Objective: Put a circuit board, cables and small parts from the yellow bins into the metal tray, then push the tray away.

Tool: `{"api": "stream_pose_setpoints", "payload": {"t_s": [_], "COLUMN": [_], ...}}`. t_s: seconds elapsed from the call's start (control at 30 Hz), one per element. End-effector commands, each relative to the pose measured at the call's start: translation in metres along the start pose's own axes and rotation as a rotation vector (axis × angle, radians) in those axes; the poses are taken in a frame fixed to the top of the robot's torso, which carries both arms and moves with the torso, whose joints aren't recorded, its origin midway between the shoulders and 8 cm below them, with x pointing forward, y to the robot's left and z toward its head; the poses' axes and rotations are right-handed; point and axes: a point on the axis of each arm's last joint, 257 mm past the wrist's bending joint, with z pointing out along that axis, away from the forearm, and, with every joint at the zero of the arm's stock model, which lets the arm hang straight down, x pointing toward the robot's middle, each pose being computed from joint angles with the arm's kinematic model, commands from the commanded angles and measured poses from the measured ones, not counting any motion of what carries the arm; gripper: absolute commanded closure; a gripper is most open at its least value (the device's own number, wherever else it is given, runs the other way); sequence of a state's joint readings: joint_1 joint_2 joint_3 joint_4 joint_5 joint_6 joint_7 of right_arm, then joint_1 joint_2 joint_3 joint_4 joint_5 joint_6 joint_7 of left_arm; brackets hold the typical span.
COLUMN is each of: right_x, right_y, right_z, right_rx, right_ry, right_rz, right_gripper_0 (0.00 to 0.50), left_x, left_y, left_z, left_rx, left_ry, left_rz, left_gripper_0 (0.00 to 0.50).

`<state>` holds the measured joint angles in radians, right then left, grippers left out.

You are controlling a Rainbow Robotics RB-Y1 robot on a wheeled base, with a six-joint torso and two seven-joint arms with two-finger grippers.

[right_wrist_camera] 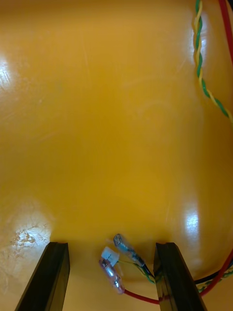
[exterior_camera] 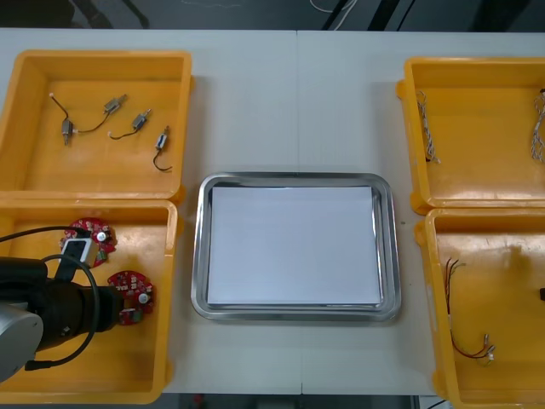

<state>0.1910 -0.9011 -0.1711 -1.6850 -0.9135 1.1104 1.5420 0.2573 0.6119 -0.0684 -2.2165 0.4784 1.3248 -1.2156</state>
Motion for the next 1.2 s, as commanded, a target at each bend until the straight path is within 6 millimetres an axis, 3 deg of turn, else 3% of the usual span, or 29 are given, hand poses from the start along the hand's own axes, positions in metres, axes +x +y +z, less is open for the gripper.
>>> {"api": "stream_pose_setpoints", "payload": {"t_s": [0.03,0.2,0.23,0.27,0.3,0.37,0.43,0.5,0.53,0.57,0.6,0.97,1.2], "right_x": [0.012,0.016,0.016,0.017,0.016,0.016,0.016,0.017,0.018,0.019,0.019,0.013,-0.003], "right_y": [-0.012,-0.010,-0.010,-0.011,-0.011,-0.012,-0.011,-0.010,-0.011,-0.011,-0.011,-0.012,-0.010], "right_z": [-0.004,0.002,0.003,0.005,0.005,0.007,0.007,0.007,0.007,0.007,0.007,0.001,-0.031], "right_rx": [0.023,0.017,0.015,0.016,0.015,0.013,0.011,0.009,0.009,0.008,0.008,0.004,-0.019], "right_ry": [0.032,0.023,0.018,0.017,0.013,0.010,0.010,0.010,0.013,0.014,0.014,0.006,0.009], "right_rz": [-0.059,-0.058,-0.055,-0.053,-0.052,-0.054,-0.054,-0.056,-0.056,-0.060,-0.063,-0.088,-0.112], "right_gripper_0": [0.000,0.000,0.000,0.000,0.000,0.000,0.009,0.239,0.406,0.463,0.489,0.500,0.500], "left_x": [0.015,0.015,0.017,0.016,0.015,0.015,0.015,0.015,0.014,0.014,0.016,0.009,0.001], "left_y": [-0.002,-0.003,-0.003,-0.003,-0.003,-0.004,-0.004,-0.005,-0.005,-0.005,-0.005,0.002,0.018], "left_z": [0.003,0.002,0.003,0.002,0.002,0.002,0.003,0.003,0.003,0.003,0.004,-0.009,-0.017], "left_rx": [0.002,0.007,0.007,0.009,0.009,0.011,0.012,0.014,0.014,0.014,0.014,-0.005,-0.026], "left_ry": [0.020,0.020,0.023,0.020,0.019,0.018,0.014,0.008,0.005,0.004,0.007,-0.001,-0.003], "left_rz": [0.014,0.012,0.010,0.011,0.013,0.011,0.013,0.019,0.021,0.021,0.021,0.059,0.076], "left_gripper_0": [0.012,0.030,0.096,0.221,0.279,0.500,0.500,0.500,0.500,0.500,0.500,0.500,0.500]}}
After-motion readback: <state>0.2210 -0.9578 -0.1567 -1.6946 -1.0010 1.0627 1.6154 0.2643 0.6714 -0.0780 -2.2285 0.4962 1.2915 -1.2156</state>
